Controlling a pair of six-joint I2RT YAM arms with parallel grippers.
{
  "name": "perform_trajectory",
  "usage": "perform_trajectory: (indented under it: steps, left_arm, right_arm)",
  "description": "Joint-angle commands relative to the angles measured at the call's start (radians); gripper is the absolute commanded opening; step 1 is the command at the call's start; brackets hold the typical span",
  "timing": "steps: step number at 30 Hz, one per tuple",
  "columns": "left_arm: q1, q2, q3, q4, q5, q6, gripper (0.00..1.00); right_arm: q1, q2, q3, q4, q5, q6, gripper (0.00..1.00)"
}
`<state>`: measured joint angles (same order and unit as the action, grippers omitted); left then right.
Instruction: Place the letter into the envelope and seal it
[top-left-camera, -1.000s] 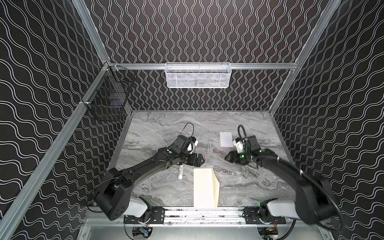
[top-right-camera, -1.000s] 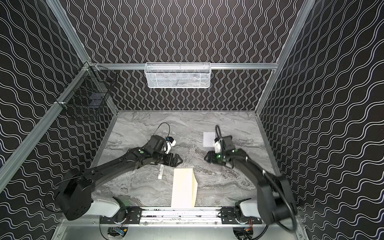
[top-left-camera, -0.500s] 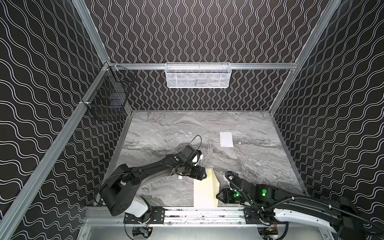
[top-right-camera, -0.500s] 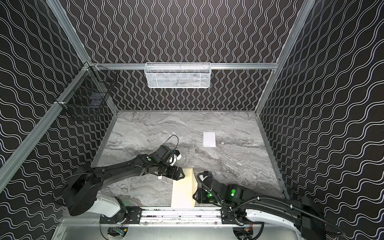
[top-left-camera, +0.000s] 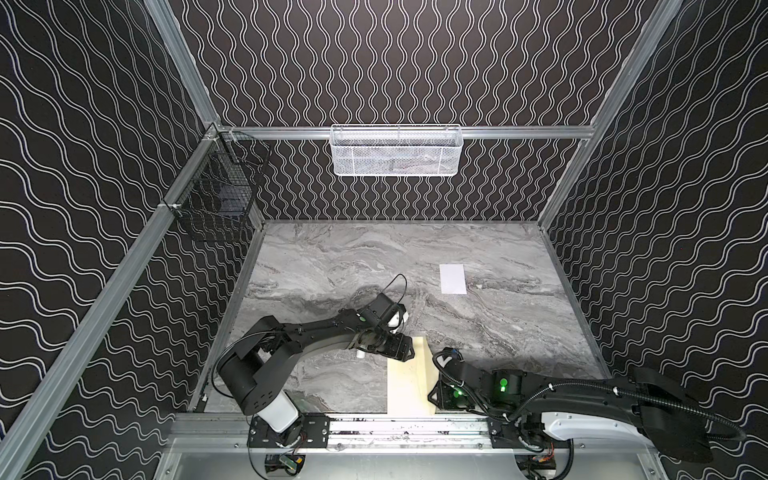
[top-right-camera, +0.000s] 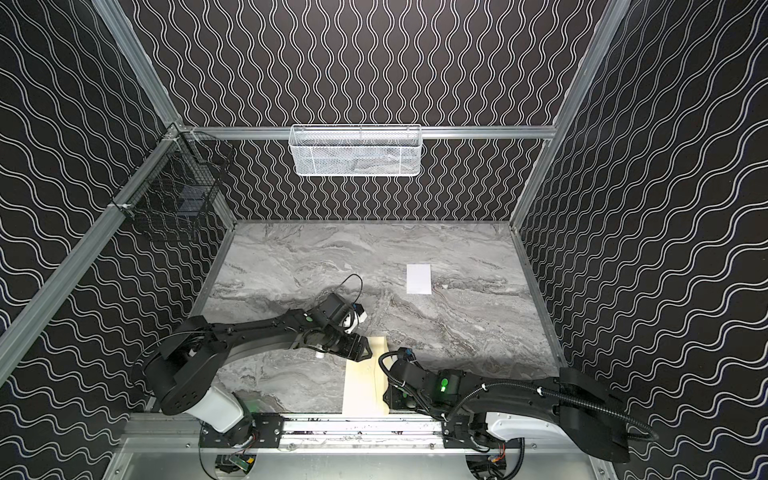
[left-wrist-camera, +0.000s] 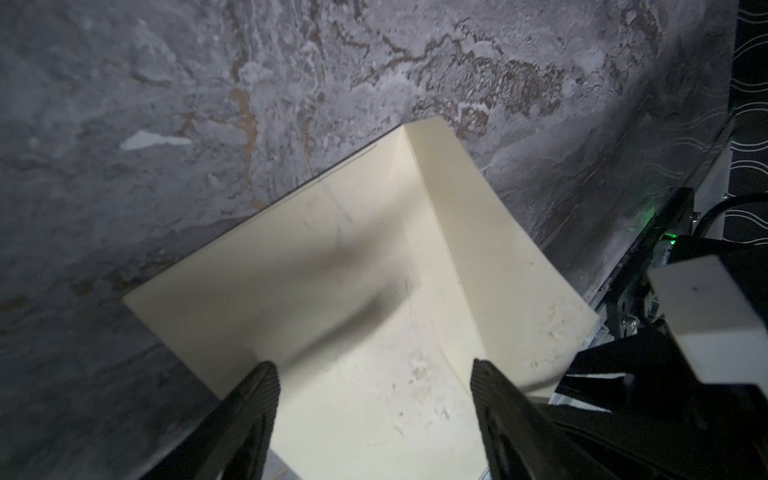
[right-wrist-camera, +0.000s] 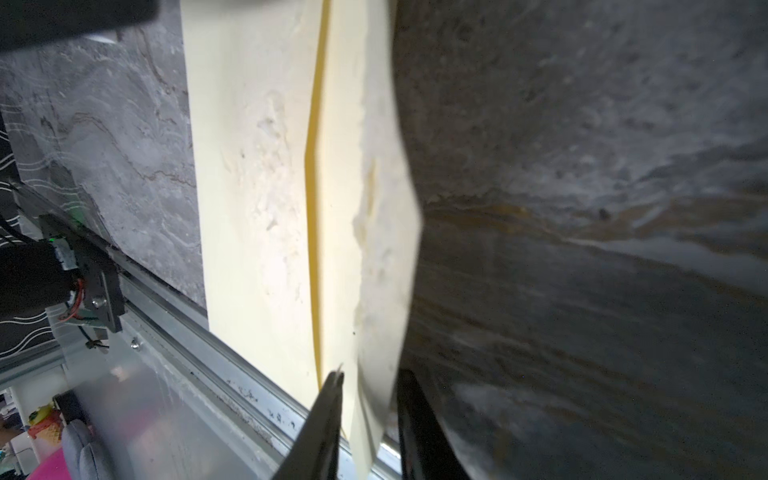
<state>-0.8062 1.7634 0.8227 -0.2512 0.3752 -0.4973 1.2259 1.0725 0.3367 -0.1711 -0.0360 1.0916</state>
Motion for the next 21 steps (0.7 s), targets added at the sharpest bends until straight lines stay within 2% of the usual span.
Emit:
perform_trajectory:
  steps: [1,6,12,16,21]
  left_arm:
    - [-0.001,0.005,-0.009,0.040,0.021,-0.001,0.76]
    - [-0.001,0.010,-0.035,0.049,0.032,-0.012,0.76]
    - [-0.001,0.027,-0.044,0.054,0.034,-0.014,0.77]
    - [-0.001,0.016,-0.050,0.061,0.036,-0.017,0.77]
    - [-0.001,-0.026,-0.034,0.061,0.037,-0.034,0.79]
  right_arm:
    - [0.000,-0.011,-0.020,0.058,-0.004,0.033,0.18]
    - [0.000,-0.051,-0.068,0.100,-0.002,0.060,0.09]
    - [-0.005,-0.165,-0.160,0.202,0.009,0.065,0.01]
    - [-0.009,-0.253,-0.204,0.225,0.026,0.068,0.00]
    - [-0.011,-0.292,-0.208,0.188,0.034,0.052,0.00]
